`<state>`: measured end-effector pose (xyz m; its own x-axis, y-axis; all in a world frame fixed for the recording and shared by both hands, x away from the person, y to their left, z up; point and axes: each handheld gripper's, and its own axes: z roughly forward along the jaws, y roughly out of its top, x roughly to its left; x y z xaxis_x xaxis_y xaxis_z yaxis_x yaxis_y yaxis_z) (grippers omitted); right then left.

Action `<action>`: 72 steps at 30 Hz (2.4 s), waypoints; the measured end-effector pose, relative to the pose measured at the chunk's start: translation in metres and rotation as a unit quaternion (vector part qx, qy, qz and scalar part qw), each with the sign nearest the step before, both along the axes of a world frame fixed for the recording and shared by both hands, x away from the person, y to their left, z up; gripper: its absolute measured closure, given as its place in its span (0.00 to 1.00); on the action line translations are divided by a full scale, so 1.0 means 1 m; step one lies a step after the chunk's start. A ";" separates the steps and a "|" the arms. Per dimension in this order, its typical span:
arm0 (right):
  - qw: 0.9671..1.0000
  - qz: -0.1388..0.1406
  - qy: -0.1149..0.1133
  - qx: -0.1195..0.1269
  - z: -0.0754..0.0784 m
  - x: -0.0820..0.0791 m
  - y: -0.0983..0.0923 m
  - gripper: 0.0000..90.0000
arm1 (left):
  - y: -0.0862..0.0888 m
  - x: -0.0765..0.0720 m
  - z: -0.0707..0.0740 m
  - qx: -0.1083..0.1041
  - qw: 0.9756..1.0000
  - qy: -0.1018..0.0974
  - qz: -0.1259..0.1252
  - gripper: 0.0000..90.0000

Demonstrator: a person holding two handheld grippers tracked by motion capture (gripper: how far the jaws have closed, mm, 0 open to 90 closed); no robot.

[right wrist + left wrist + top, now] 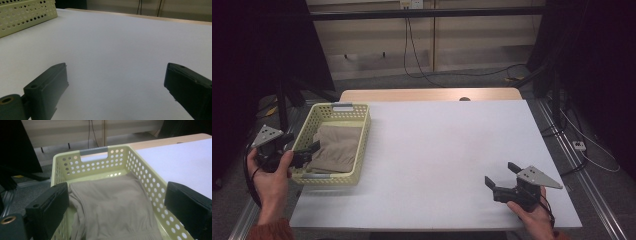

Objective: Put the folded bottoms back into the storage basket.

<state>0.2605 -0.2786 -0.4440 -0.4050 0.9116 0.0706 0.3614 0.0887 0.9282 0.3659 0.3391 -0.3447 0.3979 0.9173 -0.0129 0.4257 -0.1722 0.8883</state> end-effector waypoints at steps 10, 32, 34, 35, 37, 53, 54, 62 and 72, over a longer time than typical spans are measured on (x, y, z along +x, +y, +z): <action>1.000 0.000 0.000 0.000 0.000 0.000 0.000 0.05 | -0.009 -0.011 -0.001 -0.003 1.000 -0.007 -0.008 0.07; 1.000 -0.001 -0.002 -0.001 0.001 0.000 -0.001 0.05 | -0.031 -0.034 0.005 -0.030 0.999 -0.027 -0.024 0.07; 1.000 -0.001 -0.002 -0.001 0.001 0.000 -0.001 0.05 | -0.035 -0.037 0.005 -0.023 0.999 -0.027 -0.026 0.07; 1.000 -0.001 -0.002 0.000 0.001 0.000 -0.001 0.05 | -0.038 -0.039 0.005 -0.022 0.999 -0.027 -0.029 0.07; 1.000 -0.001 -0.002 0.000 0.001 0.000 -0.001 0.05 | -0.041 -0.041 0.004 -0.027 0.999 -0.028 -0.037 0.07; 1.000 0.001 -0.001 0.000 0.001 -0.001 -0.001 0.05 | -0.073 -0.042 -0.002 -0.005 0.997 -0.023 -0.072 0.07; 1.000 0.001 -0.002 0.000 0.001 -0.001 -0.001 0.05 | -0.075 -0.042 -0.001 -0.006 0.997 -0.024 -0.074 0.07; 1.000 0.002 -0.001 0.000 0.001 -0.001 -0.001 0.05 | -0.087 -0.040 -0.003 -0.004 0.997 -0.014 -0.079 0.07; 1.000 0.003 -0.001 0.001 0.001 -0.001 0.000 0.05 | -0.110 -0.035 -0.003 0.000 0.994 -0.012 -0.108 0.07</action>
<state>0.2599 -0.2785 -0.4435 -0.4103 0.9091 0.0726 0.3595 0.0881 0.9290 0.3308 0.2291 -0.3474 0.5862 0.8102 -0.0019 0.3577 -0.2567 0.8979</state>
